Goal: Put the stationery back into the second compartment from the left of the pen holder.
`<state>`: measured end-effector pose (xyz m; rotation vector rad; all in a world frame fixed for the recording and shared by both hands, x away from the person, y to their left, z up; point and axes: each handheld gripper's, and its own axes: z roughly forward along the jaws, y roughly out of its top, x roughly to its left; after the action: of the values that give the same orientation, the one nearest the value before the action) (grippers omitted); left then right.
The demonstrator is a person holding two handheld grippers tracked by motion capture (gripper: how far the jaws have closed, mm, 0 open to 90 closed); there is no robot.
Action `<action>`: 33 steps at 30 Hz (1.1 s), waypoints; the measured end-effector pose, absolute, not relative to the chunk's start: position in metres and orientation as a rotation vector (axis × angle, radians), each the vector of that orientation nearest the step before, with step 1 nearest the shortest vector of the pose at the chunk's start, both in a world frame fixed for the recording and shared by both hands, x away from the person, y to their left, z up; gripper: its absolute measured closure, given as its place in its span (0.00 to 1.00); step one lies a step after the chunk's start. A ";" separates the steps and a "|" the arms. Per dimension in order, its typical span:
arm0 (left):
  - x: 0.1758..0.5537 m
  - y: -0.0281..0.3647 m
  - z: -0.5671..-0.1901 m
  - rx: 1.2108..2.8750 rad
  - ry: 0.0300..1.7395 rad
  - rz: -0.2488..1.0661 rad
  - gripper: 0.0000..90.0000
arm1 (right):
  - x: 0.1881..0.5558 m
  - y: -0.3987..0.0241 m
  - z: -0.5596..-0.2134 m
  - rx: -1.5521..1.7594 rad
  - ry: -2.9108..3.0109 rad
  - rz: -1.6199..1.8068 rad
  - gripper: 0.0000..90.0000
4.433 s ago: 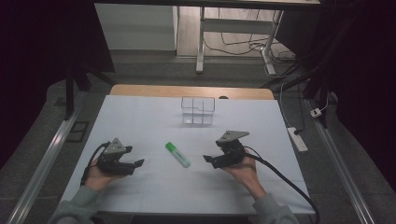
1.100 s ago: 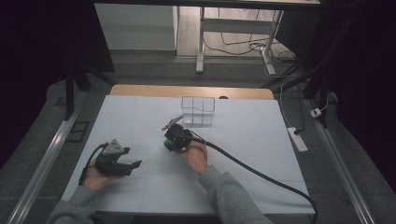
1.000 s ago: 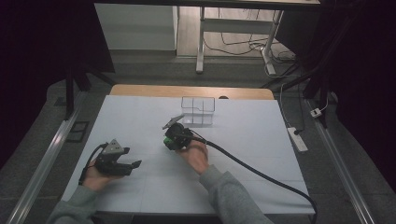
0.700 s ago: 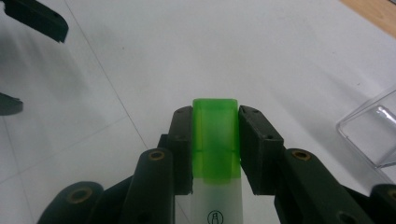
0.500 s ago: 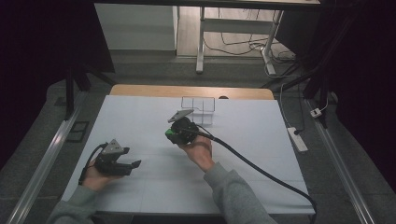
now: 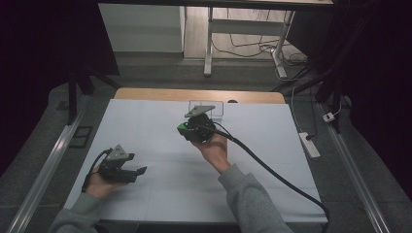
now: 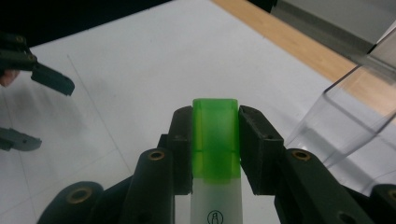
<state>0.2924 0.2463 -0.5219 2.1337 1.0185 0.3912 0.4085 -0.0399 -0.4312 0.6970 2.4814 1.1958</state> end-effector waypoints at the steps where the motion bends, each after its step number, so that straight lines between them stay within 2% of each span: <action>1: 0.292 0.246 -0.522 2.134 1.019 0.391 0.29 | 0.410 -0.044 -0.427 0.706 2.457 1.233 0.74; 33: 0.293 0.246 -0.523 2.141 1.019 0.393 0.29 | 0.451 -0.075 -0.398 0.810 2.303 1.358 0.74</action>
<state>0.2934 0.2464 -0.5231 2.1413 1.0188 0.3929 0.4513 -0.0747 -0.3978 0.8103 2.3034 1.3579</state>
